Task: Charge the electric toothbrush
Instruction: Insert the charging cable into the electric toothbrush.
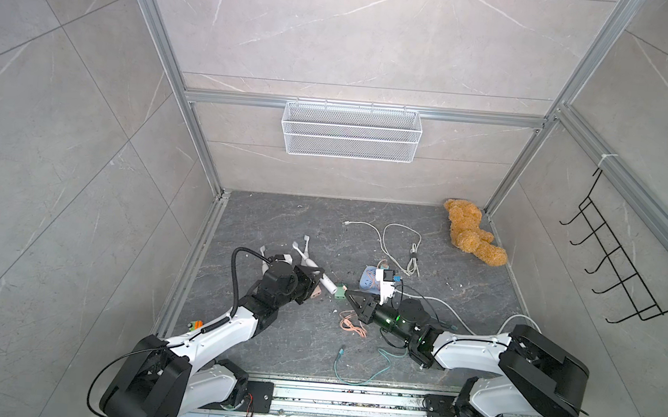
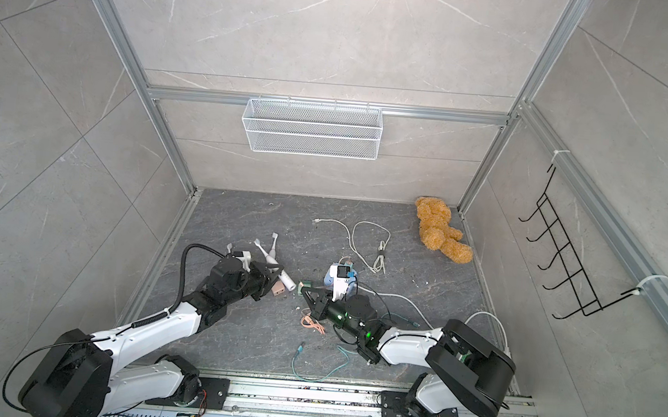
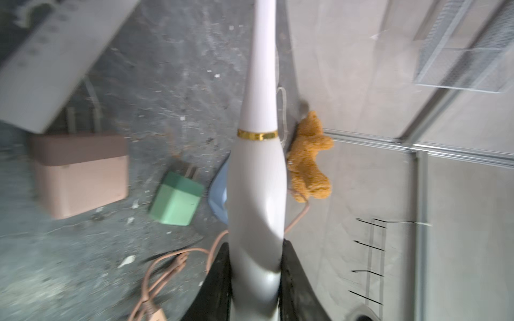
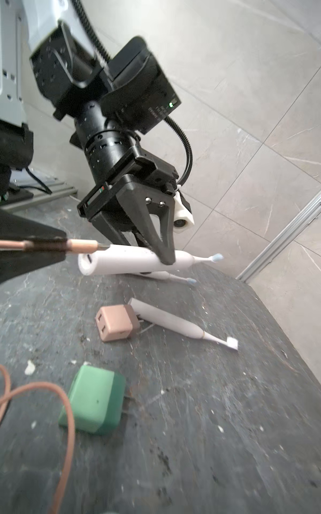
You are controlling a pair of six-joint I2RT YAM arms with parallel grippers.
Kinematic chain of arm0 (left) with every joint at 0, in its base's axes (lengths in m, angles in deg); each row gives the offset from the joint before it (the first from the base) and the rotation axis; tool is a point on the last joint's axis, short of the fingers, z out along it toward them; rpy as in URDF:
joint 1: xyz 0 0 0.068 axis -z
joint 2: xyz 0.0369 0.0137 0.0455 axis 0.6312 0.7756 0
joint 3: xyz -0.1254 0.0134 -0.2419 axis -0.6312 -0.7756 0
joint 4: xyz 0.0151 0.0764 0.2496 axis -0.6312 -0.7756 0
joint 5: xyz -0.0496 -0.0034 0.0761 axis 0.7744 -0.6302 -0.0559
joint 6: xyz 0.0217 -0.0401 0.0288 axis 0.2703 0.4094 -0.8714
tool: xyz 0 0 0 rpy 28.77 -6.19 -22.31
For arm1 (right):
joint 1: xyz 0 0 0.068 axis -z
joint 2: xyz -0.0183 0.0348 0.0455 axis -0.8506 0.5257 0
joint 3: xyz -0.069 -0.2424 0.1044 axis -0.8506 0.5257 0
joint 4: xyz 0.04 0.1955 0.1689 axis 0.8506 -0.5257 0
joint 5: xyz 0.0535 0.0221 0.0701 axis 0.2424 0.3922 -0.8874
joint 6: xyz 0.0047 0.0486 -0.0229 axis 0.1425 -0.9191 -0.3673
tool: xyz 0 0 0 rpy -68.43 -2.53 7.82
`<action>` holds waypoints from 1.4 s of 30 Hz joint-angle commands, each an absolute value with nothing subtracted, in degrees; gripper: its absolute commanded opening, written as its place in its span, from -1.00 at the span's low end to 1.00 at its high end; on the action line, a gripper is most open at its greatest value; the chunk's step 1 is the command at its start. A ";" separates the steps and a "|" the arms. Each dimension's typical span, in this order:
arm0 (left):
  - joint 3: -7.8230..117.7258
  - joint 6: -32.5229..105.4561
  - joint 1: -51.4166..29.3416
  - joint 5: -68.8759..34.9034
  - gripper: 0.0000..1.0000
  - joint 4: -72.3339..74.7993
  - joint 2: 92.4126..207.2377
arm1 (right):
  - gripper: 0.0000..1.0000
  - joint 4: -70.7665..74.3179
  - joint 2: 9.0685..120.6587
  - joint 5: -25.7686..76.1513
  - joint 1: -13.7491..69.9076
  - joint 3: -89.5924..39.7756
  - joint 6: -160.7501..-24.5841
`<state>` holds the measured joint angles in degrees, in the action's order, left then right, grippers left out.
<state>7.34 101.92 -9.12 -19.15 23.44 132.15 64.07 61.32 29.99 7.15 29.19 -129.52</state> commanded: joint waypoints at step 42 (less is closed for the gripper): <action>0.72 104.97 -6.18 -26.58 -1.00 52.87 130.72 | -1.00 83.56 70.27 24.23 9.18 26.67 -145.97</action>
<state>0.20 105.64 -6.49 -26.23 47.88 131.45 81.29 69.71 24.13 8.81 27.83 -146.61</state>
